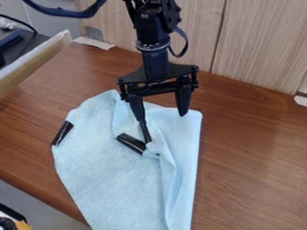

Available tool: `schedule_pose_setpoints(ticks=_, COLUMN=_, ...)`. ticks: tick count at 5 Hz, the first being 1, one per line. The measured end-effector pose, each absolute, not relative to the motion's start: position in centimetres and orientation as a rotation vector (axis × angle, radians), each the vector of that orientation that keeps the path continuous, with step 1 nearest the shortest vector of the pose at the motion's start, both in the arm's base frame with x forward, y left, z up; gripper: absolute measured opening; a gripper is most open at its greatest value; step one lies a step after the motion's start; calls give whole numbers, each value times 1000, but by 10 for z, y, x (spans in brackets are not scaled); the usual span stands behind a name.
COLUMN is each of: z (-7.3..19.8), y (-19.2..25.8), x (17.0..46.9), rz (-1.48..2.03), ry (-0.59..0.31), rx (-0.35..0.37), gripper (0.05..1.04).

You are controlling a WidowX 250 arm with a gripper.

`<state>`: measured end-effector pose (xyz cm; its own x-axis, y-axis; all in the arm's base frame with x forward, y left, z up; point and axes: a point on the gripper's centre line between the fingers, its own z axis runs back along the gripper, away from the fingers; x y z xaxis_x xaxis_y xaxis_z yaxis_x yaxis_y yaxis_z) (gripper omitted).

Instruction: Fold the cloth from top left to top right

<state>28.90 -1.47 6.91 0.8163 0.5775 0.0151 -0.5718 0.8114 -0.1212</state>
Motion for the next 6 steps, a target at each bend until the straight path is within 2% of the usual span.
schedule_pose_setpoints(ticks=1, z=62, y=-15, x=286, rz=612, ry=-27, rx=-105, gripper=1001)
schedule_pose_setpoints(ticks=3, z=48, y=18, x=281, rz=619, ry=-11, rx=-83, gripper=1001)
schedule_pose_setpoints(ticks=4, z=36, y=53, x=281, rz=681, ry=0, rx=-91, gripper=1001)
schedule_pose_setpoints(ticks=5, z=36, y=76, x=280, rz=664, ry=-34, rx=-101, gripper=1001)
schedule_pose_setpoints(ticks=6, z=29, y=107, x=268, rz=730, ry=-17, rx=-103, gripper=1000)
